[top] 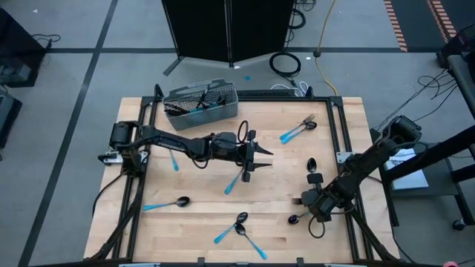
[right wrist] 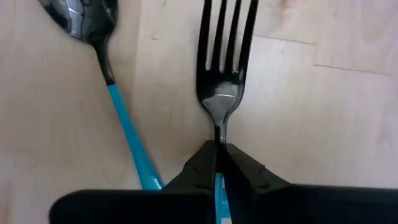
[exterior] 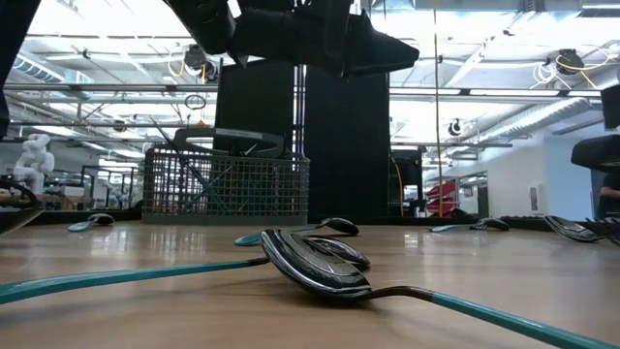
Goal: Sort silverware
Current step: Put the blue fork into the silverware basket
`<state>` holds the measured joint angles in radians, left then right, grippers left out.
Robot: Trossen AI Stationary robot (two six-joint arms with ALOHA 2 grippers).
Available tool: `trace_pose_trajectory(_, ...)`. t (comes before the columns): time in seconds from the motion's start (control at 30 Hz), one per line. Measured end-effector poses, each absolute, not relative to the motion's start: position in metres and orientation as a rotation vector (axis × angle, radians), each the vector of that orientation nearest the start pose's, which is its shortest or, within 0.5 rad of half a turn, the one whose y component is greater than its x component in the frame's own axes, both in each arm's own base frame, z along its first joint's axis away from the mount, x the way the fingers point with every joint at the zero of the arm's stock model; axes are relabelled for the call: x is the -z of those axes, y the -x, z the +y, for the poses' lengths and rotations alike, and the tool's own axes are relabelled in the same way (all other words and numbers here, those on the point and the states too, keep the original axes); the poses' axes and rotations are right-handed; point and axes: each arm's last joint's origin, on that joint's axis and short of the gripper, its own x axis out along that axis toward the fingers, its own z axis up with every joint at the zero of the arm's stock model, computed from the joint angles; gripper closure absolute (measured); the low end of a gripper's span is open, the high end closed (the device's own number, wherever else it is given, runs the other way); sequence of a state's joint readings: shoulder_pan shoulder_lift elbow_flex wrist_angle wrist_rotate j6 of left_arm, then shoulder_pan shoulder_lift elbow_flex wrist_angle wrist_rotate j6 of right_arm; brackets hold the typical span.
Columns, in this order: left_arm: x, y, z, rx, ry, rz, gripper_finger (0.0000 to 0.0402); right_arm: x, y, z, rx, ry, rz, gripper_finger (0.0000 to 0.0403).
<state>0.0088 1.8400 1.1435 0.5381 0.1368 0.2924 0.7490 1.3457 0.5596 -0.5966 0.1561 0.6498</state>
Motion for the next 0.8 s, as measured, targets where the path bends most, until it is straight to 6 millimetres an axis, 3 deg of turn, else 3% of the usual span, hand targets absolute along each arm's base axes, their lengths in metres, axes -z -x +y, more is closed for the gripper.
trace_pose_trajectory(0.47, -0.232, -0.412, -0.001, 0.148, -0.256, 0.14, 0.023, -0.187, -0.138, 0.108, 0.073, 0.124, 0.88, 0.0402)
trace_pose_trajectory(0.8, -0.235, -0.412, -0.001, 0.144, -0.257, 0.108, 0.023, -0.228, -0.14, 0.095, 0.355, 0.049, 0.406, 0.0403)
